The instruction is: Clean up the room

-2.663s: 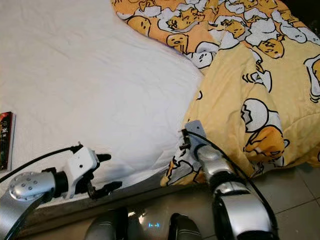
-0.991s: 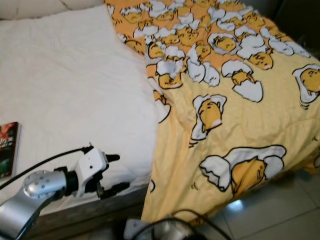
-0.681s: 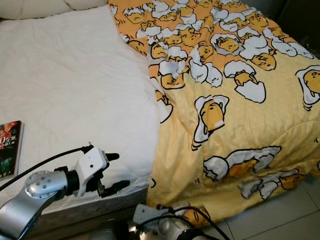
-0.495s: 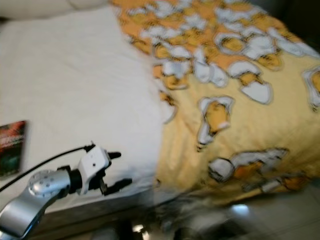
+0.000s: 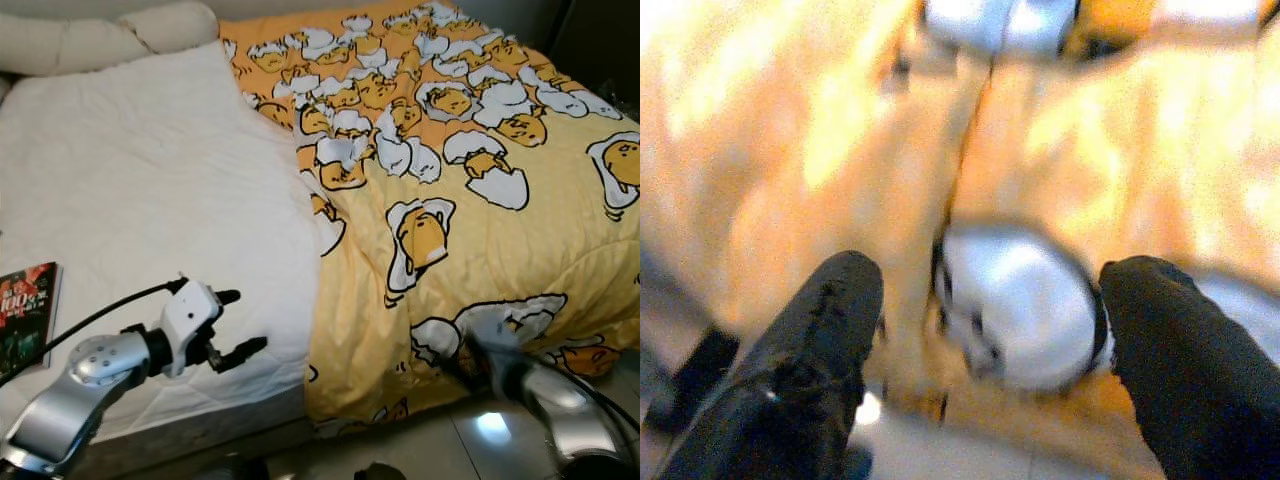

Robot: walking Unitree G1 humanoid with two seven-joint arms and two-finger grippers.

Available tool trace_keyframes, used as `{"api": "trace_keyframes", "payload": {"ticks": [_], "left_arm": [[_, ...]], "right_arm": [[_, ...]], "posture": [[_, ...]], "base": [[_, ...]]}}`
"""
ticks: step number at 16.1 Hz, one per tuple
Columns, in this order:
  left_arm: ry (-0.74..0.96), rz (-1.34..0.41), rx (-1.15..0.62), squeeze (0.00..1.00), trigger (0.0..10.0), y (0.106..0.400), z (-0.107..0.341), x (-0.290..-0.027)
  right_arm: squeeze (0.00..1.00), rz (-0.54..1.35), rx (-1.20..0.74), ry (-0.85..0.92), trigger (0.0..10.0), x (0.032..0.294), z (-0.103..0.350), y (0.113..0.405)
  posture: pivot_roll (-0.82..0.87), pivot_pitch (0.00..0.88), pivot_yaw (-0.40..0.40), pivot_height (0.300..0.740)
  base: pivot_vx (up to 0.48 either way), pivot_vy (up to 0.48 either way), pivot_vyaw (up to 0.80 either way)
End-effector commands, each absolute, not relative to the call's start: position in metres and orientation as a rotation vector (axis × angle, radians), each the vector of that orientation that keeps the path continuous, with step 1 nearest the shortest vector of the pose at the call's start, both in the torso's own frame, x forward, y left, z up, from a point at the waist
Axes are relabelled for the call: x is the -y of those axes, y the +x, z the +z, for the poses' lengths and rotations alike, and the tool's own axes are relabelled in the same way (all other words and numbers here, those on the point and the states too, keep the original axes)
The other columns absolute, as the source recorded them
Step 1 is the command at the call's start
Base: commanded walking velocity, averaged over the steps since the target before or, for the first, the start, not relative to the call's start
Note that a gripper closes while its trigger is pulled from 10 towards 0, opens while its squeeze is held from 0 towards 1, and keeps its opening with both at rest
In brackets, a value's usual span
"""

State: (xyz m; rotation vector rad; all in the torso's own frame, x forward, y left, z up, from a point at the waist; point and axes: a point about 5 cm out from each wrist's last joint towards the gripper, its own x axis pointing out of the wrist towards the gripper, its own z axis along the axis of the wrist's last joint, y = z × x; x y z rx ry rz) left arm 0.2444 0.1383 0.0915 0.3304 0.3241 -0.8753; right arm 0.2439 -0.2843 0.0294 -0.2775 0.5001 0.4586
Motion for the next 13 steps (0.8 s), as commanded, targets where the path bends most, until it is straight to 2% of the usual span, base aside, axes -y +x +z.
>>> {"api": "trace_keyframes", "payload": {"ticks": [1,2,3,5,6,9,13], "left_arm": [[0.342,-0.863,-0.330,0.00,10.0,0.246,0.090,-0.140],[0.347,-0.865,-0.330,0.00,10.0,0.246,0.089,-0.139],[0.354,-0.868,-0.331,0.00,10.0,0.246,0.089,-0.138],[0.359,-0.866,-0.331,0.00,10.0,0.246,0.088,-0.139],[0.356,-0.839,-0.337,0.00,10.0,0.246,0.088,-0.143],[0.368,-0.821,-0.359,0.00,10.0,0.244,0.086,-0.147],[0.382,-0.833,-0.358,0.00,10.0,0.241,0.093,-0.153]], "right_arm": [[1.00,0.460,-0.444,-0.262,10.0,0.272,0.030,0.250],[1.00,0.488,-0.428,-0.260,10.0,0.256,0.027,0.255],[1.00,0.547,-0.409,-0.259,10.0,0.218,0.022,0.262],[1.00,0.596,-0.376,-0.273,10.0,0.180,0.025,0.273],[1.00,0.585,-0.347,-0.288,10.0,0.160,0.032,0.291],[1.00,0.618,-0.372,-0.407,10.0,0.130,0.033,0.309],[1.00,0.619,-0.469,-0.548,10.0,0.118,0.030,0.319]], "posture": [[0.00,0.054,0.104,0.740],[0.00,0.057,0.103,0.740],[0.01,0.060,0.101,0.740],[0.02,0.063,0.092,0.740],[0.03,0.070,0.089,0.740],[0.04,0.079,0.085,0.740],[0.07,0.110,0.070,0.740]], "base": [[0.000,0.000,0.00],[0.000,0.000,0.00],[0.000,0.000,0.00],[0.000,0.000,0.00],[0.000,0.000,0.00],[0.000,0.000,0.00],[0.000,0.000,0.00]]}}
